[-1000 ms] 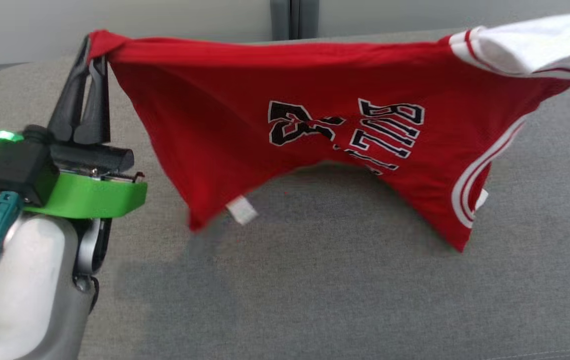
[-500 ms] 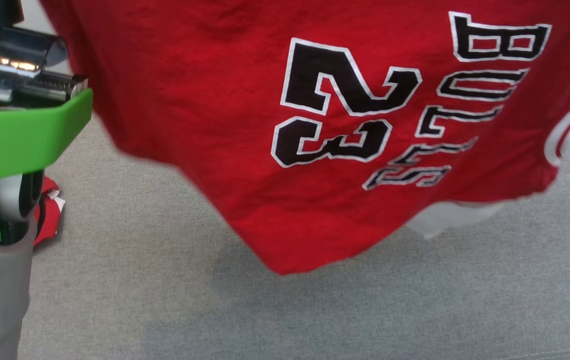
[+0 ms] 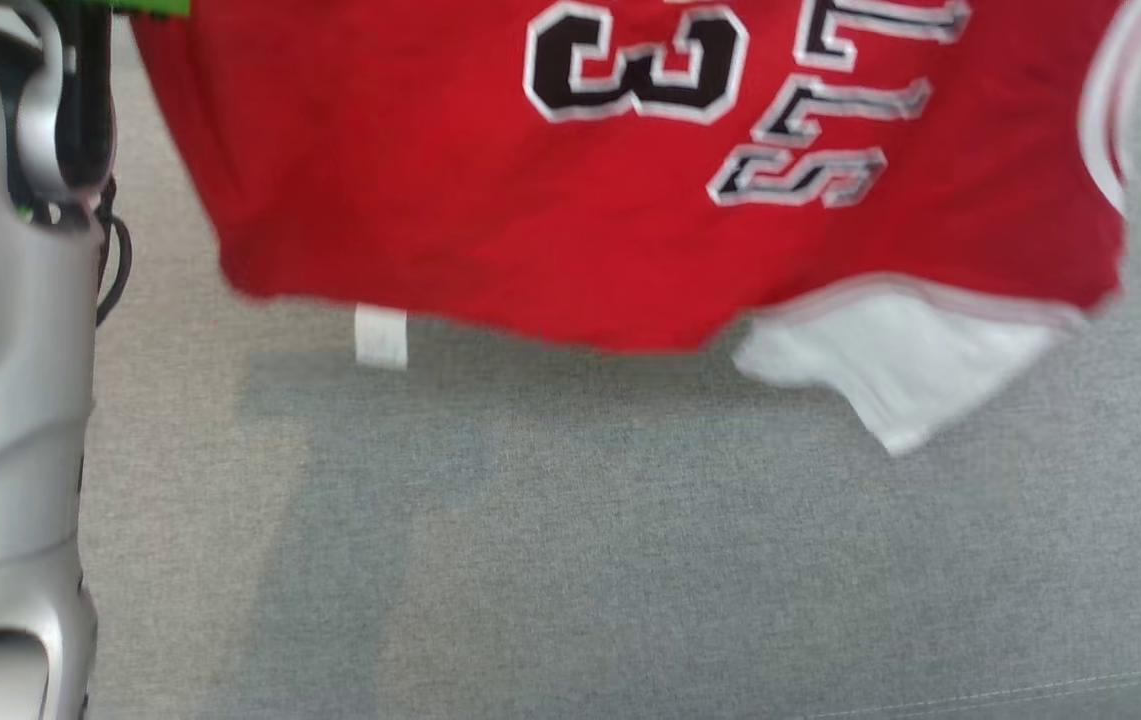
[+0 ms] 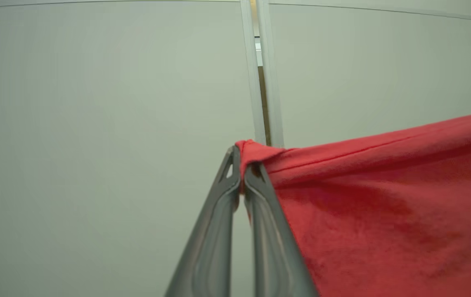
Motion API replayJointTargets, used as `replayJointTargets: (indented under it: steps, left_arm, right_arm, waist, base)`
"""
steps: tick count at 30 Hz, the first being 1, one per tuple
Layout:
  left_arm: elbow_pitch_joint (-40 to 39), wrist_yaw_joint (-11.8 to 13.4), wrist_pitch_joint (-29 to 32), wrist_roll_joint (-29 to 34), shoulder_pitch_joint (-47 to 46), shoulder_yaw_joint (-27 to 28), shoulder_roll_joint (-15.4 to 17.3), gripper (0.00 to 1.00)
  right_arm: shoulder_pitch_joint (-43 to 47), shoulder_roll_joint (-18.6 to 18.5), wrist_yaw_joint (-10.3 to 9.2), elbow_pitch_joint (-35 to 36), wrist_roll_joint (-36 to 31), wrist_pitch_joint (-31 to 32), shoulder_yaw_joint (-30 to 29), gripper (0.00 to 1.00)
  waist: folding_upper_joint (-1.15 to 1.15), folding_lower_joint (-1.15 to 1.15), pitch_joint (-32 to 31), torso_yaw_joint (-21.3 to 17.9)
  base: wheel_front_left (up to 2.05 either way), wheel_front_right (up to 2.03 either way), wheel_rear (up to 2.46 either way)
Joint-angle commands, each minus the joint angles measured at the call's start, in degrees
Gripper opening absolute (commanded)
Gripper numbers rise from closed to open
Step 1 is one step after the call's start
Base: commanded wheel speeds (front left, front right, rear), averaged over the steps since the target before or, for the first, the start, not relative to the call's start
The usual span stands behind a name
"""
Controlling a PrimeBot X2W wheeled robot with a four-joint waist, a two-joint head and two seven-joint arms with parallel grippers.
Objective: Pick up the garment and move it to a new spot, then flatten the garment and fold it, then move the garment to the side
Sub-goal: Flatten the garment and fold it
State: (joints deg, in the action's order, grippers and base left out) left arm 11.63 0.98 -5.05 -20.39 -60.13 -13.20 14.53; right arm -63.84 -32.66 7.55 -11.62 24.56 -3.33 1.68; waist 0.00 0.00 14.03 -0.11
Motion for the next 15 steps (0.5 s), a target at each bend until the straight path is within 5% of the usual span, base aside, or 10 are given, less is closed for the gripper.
replayJointTargets:
  steps: [1,8,15]
  left_arm:
    - [3.5,-0.2,-1.7,-0.3,-2.8,0.7,-0.5,0.00]
    - [24.7,-1.9,-8.6,-2.8,-13.6,4.0,-1.9,0.00]
    - [42.4,-3.3,-9.6,-3.6,-11.6,4.5,-2.5,0.00]
  right_arm:
    - [-2.9,0.7,-0.12,-2.9,-0.3,-1.0,1.0,0.00]
    - [-15.2,7.4,-0.12,-20.1,-0.8,-7.2,7.4,0.00]
    - [-13.8,15.0,-0.11,-34.0,2.5,-9.9,14.2,0.00]
  waist:
    - [0.00,0.00,2.9,-1.0]
    - [0.00,0.00,4.3,-2.5]
    - [0.00,0.00,6.8,-4.0]
  base:
    - [0.00,0.00,0.00]
    - [0.00,0.00,0.00]
    - [0.00,0.00,0.00]
